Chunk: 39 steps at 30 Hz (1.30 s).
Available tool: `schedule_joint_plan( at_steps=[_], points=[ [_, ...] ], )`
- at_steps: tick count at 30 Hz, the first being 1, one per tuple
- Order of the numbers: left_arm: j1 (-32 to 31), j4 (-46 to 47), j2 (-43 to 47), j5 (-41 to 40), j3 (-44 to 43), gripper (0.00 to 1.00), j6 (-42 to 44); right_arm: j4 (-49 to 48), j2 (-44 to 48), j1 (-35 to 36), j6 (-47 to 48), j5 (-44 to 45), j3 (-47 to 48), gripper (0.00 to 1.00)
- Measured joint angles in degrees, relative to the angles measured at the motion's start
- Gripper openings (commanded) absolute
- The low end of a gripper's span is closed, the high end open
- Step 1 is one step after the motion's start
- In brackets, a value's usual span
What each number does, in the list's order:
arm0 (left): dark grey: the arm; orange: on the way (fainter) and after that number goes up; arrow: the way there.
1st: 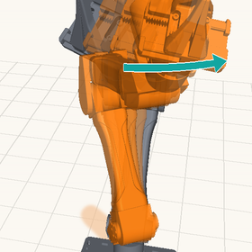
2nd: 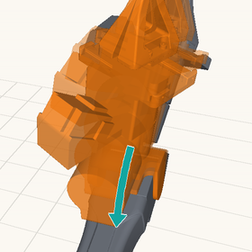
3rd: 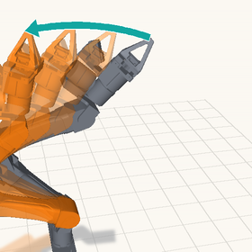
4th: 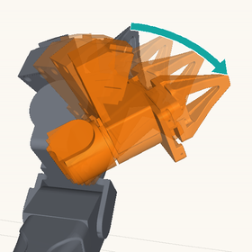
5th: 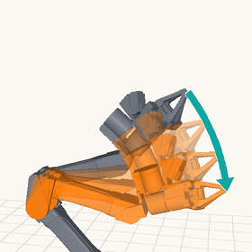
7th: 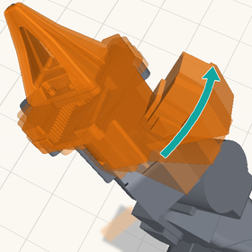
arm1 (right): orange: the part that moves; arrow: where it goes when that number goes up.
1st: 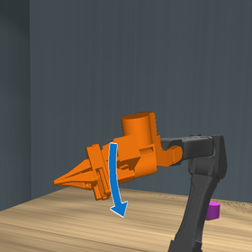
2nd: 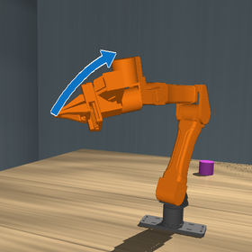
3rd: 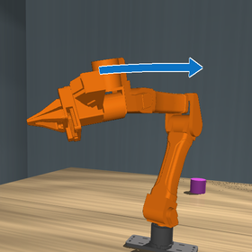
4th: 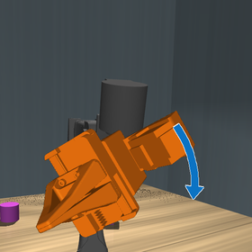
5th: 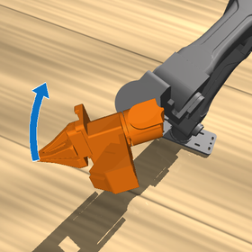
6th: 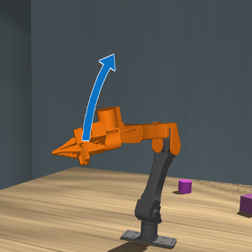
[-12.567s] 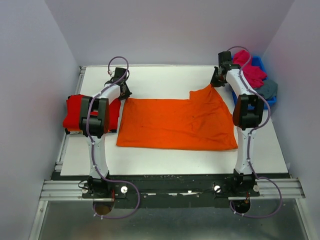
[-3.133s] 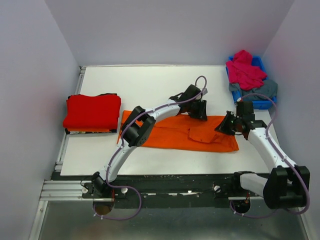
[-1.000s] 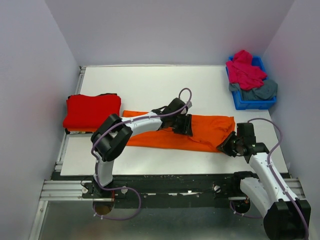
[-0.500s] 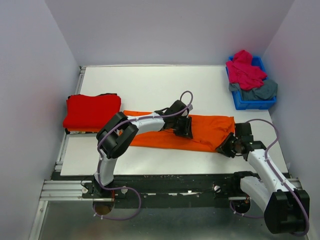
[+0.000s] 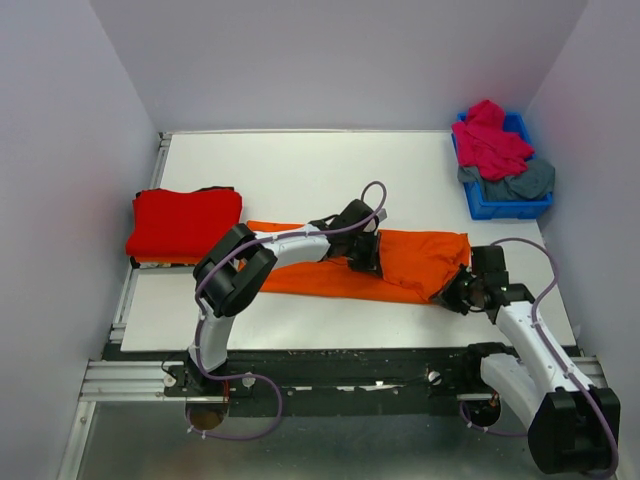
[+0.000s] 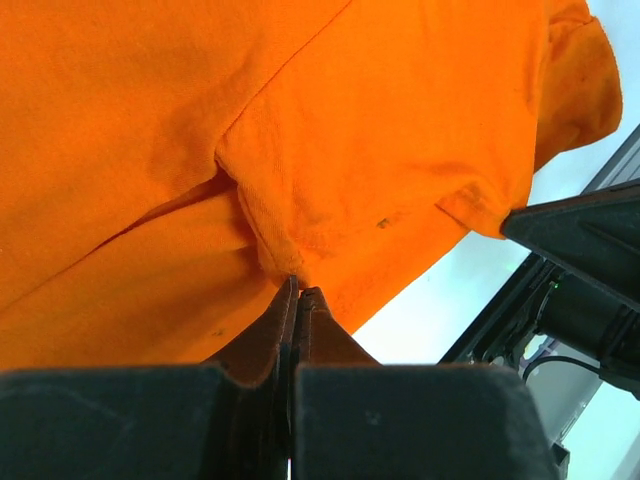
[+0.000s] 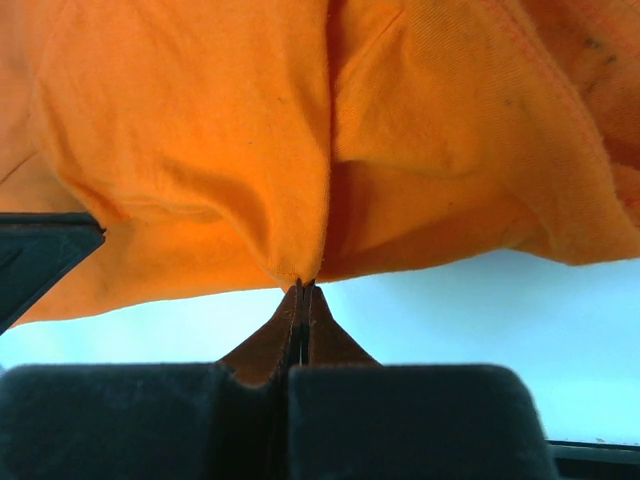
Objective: Fold and stack the t-shirts
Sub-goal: Fold the other side of the tshirt into a rectangle
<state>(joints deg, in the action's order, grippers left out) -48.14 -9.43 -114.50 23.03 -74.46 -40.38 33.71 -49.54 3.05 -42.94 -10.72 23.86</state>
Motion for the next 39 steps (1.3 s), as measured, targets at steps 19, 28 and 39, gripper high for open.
schedule_joint_plan(
  at_steps=[19,28,39],
  points=[
    [1.6,-7.7,0.7,0.0,-3.0,0.51,4.8,5.4,0.7,0.0,-3.2,-3.3,2.6,0.02],
    [1.5,-6.6,0.9,0.0,-2.7,0.47,3.5,5.4,-0.2,0.0,-3.5,-3.8,3.2,0.02],
    [0.5,-5.3,-2.0,1.0,-4.2,0.20,1.7,5.4,-0.2,0.0,-3.6,-3.8,3.2,0.01]
  ],
)
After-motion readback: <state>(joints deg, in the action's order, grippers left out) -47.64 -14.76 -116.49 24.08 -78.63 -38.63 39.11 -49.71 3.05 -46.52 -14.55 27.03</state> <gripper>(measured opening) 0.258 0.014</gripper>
